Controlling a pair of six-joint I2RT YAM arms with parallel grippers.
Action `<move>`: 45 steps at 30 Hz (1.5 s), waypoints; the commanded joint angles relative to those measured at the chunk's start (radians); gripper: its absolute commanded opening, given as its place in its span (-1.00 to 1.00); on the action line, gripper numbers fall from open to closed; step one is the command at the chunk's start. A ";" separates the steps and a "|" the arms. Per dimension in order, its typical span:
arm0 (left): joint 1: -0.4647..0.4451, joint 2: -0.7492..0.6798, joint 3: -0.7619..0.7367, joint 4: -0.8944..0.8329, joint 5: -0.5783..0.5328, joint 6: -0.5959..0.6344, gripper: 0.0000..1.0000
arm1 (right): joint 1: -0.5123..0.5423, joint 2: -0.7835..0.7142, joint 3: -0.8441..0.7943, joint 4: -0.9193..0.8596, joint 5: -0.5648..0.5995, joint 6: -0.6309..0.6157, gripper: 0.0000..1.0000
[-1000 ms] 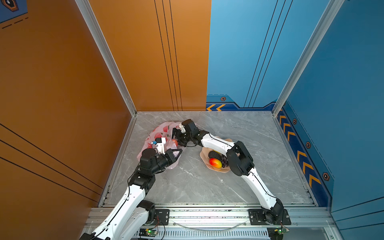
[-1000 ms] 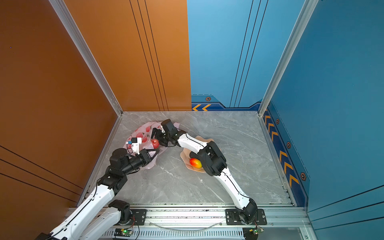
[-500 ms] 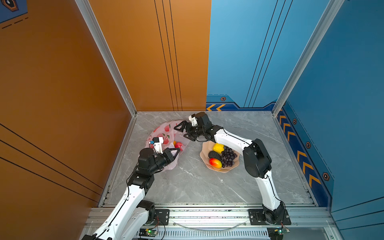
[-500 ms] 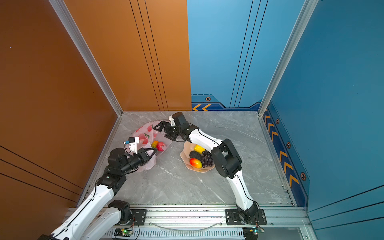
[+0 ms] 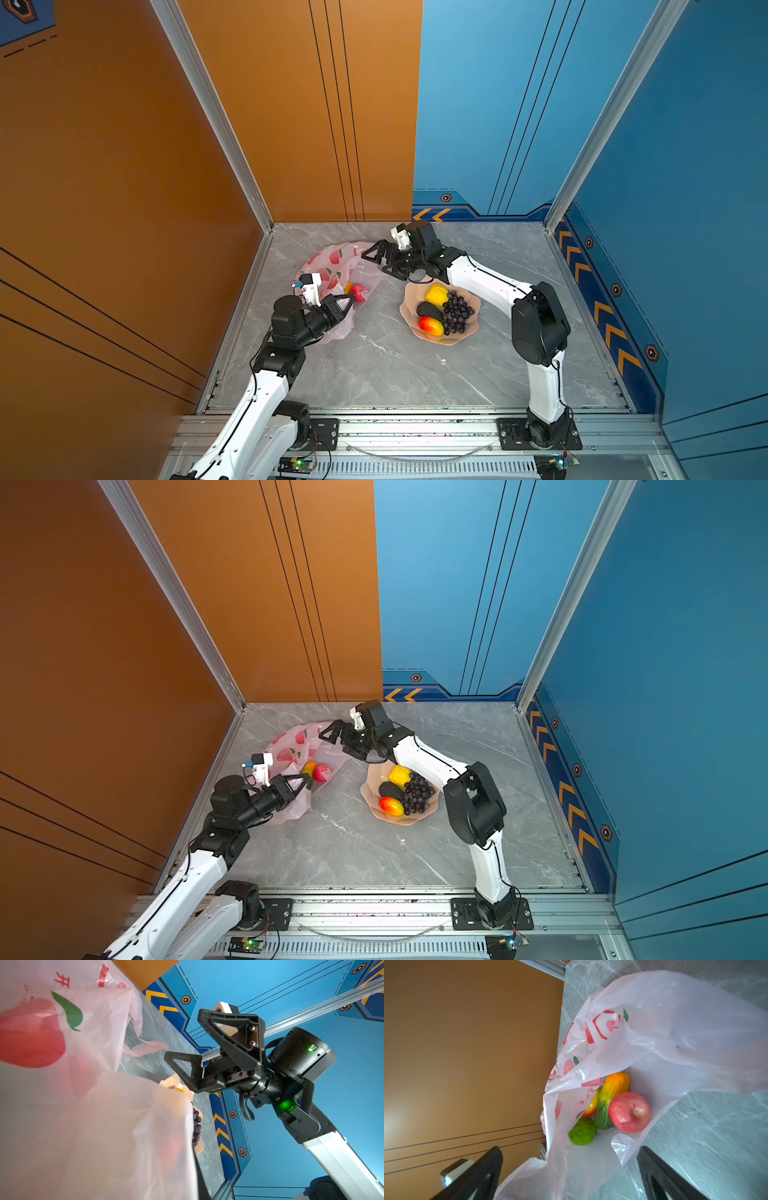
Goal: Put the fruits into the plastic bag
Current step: 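Withdraw the right gripper from the bag toward the bowl, then lower the right gripper and close it on the yellow pepper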
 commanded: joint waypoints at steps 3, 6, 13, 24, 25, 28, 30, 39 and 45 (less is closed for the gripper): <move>0.016 -0.025 0.002 -0.013 0.035 0.002 -1.00 | -0.021 -0.125 -0.008 -0.238 0.117 -0.174 1.00; 0.020 -0.034 0.002 -0.022 0.037 0.002 -1.00 | -0.037 -0.178 -0.013 -0.352 0.179 -0.253 1.00; 0.029 -0.040 0.001 -0.028 0.040 0.001 -1.00 | -0.072 -0.302 -0.060 -0.570 0.349 -0.403 1.00; 0.036 -0.053 -0.004 -0.032 0.035 -0.003 -1.00 | -0.075 -0.376 -0.113 -0.839 0.561 -0.526 1.00; 0.037 -0.054 -0.006 -0.032 0.034 -0.003 -1.00 | -0.075 -0.376 -0.121 -0.851 0.571 -0.536 1.00; 0.037 -0.055 -0.008 -0.030 0.036 -0.004 -1.00 | -0.074 -0.357 -0.132 -0.862 0.567 -0.569 1.00; 0.037 -0.055 -0.006 -0.030 0.038 -0.005 -1.00 | -0.073 -0.333 -0.130 -0.866 0.560 -0.587 1.00; 0.044 -0.068 0.000 -0.038 0.042 -0.006 -1.00 | -0.069 -0.179 -0.058 -0.892 0.591 -0.644 0.95; 0.057 -0.077 0.000 -0.050 0.048 -0.004 -1.00 | -0.067 -0.088 -0.005 -0.892 0.588 -0.660 0.99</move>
